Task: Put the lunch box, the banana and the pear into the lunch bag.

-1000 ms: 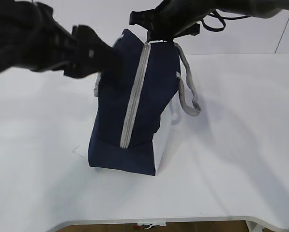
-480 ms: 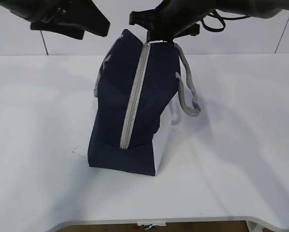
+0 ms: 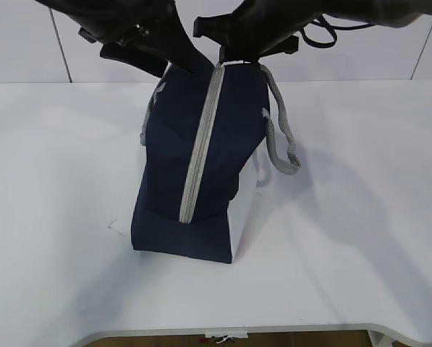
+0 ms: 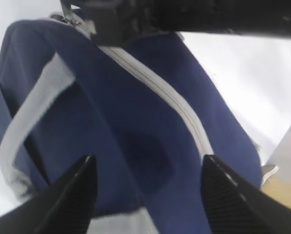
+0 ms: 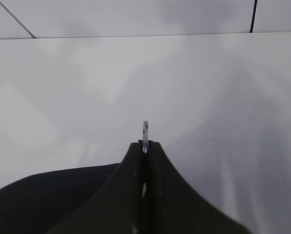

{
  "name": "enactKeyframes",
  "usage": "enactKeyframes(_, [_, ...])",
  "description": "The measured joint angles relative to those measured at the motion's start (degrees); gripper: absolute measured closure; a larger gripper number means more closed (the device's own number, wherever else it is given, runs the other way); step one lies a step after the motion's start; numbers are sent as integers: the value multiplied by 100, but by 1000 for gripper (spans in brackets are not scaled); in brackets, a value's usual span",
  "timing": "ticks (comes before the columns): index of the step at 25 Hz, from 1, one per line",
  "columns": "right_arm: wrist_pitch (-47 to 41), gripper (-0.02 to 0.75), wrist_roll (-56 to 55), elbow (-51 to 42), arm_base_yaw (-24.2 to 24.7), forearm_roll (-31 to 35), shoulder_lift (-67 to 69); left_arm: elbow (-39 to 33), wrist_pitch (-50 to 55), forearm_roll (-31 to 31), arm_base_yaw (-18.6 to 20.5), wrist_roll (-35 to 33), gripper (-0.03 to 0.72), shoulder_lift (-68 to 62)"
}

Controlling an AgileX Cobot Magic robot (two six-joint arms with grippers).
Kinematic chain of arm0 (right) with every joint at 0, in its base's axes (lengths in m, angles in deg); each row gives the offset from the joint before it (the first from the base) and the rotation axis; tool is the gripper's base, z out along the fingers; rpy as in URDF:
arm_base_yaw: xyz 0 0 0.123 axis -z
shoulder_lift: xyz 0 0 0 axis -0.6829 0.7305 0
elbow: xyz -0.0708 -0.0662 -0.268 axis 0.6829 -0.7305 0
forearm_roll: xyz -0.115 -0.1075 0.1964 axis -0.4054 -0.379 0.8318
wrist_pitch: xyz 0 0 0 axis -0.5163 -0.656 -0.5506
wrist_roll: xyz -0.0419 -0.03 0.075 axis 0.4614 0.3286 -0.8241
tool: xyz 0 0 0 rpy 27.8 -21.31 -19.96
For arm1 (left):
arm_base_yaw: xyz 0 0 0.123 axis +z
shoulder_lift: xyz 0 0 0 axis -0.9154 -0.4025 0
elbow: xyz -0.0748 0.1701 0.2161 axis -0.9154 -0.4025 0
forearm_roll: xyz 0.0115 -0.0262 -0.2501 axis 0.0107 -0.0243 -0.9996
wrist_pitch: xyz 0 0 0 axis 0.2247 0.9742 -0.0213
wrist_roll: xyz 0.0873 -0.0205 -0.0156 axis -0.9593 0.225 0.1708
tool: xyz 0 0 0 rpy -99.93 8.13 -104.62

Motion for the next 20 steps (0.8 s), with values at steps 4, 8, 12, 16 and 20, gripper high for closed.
enactKeyframes(4, [0, 724, 0, 0, 0, 0, 0, 108, 11, 0, 0, 0, 219, -308])
enactKeyframes(8, [0, 724, 0, 0, 0, 0, 0, 117, 11, 38, 0, 3, 442, -396])
enactKeyframes(12, [0, 724, 0, 0, 0, 4, 0, 190, 164, 104, 0, -493, 667, -406])
enactKeyframes(16, [0, 724, 0, 11, 0, 39, 0, 456, 735, 402, 0, -1412, 689, -408])
enactKeyframes(20, [0, 724, 0, 11, 0, -91, 0, 742, 1116, 701, 3, -1839, 691, -408])
